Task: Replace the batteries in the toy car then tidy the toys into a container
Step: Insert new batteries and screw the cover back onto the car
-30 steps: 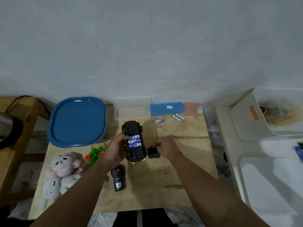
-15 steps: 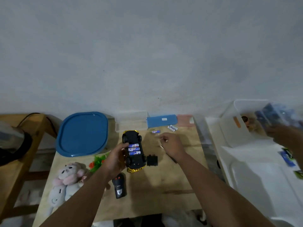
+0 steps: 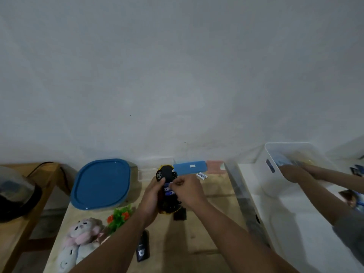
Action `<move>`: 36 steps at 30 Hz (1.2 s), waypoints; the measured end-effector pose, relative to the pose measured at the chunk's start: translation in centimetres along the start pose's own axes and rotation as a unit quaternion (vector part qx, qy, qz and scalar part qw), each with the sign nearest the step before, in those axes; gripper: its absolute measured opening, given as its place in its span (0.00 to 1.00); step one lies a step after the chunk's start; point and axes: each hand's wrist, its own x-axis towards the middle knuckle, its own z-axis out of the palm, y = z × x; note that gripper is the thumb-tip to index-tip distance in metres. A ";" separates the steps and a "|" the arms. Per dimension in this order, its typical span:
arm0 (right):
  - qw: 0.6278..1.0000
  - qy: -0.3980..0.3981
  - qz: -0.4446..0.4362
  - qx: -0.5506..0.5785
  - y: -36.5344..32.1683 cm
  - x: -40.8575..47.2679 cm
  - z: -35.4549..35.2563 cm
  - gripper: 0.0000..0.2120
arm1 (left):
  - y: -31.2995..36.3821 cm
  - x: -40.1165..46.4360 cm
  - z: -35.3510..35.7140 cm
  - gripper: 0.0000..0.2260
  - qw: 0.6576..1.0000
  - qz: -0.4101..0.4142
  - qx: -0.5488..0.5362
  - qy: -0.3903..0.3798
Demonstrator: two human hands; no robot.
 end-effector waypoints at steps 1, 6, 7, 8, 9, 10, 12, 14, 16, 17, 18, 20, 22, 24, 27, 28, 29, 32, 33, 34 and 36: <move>1.000 -0.002 0.018 0.024 -0.1 -0.1 -0.1 0.09 | 0.0 0.0 0.0 0.15 1.000 0.008 0.007 0.001; 0.964 -0.059 0.140 0.219 -1.2 -0.4 -1.1 0.04 | 0.3 0.1 -0.4 0.14 1.000 0.012 0.019 -0.003; 0.950 -0.069 0.165 0.254 -1.2 -0.4 -1.3 0.04 | 0.3 0.1 -0.5 0.14 1.000 0.009 0.020 -0.004; 0.938 -0.078 0.190 0.281 -1.2 -0.4 -1.3 0.04 | 0.4 0.0 -0.5 0.14 1.000 0.005 0.022 -0.006; 0.924 -0.086 0.213 0.305 -1.1 -0.3 -1.4 0.05 | 0.5 0.0 -0.5 0.14 1.000 0.001 0.026 -0.010; 0.914 -0.095 0.231 0.321 -0.8 -0.3 -1.3 0.06 | 0.6 0.1 -0.6 0.14 0.999 -0.002 0.032 -0.014; 0.904 -0.108 0.247 0.333 -0.2 -0.2 -1.3 0.08 | 0.6 0.2 -0.8 0.14 0.999 -0.007 0.048 -0.018; 0.899 -0.107 0.248 0.346 0.2 -0.3 -1.2 0.09 | 0.6 0.5 -1.2 0.14 0.998 -0.008 0.057 -0.020; 0.893 -0.090 0.247 0.365 0.3 -0.4 -1.0 0.09 | 0.5 0.7 -1.5 0.15 0.997 -0.008 0.071 -0.024; 0.890 -0.082 0.246 0.375 0.4 -0.4 -1.0 0.09 | 0.4 0.8 -1.6 0.15 0.997 -0.008 0.078 -0.026; 0.886 -0.076 0.246 0.385 0.4 -0.4 -0.9 0.09 | 0.4 0.9 -1.6 0.15 0.996 -0.010 0.080 -0.027; 0.870 -0.072 0.250 0.419 0.5 -0.4 -0.8 0.09 | 0.4 1.0 -1.5 0.15 0.997 -0.016 0.075 -0.026; 0.840 -0.074 0.255 0.472 0.6 -0.3 -0.9 0.08 | 0.5 1.0 -1.4 0.15 0.998 -0.029 0.058 -0.024; 0.813 -0.072 0.246 0.522 0.9 0.0 -1.2 0.09 | 0.6 1.1 -1.3 0.15 0.998 -0.048 0.037 -0.012; 0.798 -0.080 0.218 0.556 1.2 0.4 -2.4 0.06 | 0.4 1.2 -1.6 0.19 0.994 -0.106 0.007 0.026; 0.794 -0.085 0.211 0.563 1.2 0.5 -2.8 0.05 | 0.4 1.2 -1.8 0.21 0.992 -0.125 0.001 0.029; 0.790 -0.086 0.207 0.571 1.1 0.5 -3.1 0.04 | 0.3 1.2 -2.0 0.23 0.990 -0.136 -0.004 0.025; 0.796 -0.075 0.219 0.559 0.9 0.7 -3.2 0.07 | 0.4 0.9 -2.2 0.21 0.991 -0.134 -0.010 0.007; 0.807 -0.073 0.225 0.541 0.7 0.8 -3.0 0.09 | 0.4 0.8 -2.0 0.20 0.991 -0.131 -0.007 0.007; 0.830 -0.075 0.225 0.506 0.5 0.7 -2.8 0.11 | 0.5 0.7 -1.9 0.19 0.991 -0.130 -0.001 0.005; 0.909 -0.075 0.178 0.370 0.1 0.6 -2.2 0.09 | 0.7 0.6 -1.5 0.19 0.992 -0.127 0.016 -0.001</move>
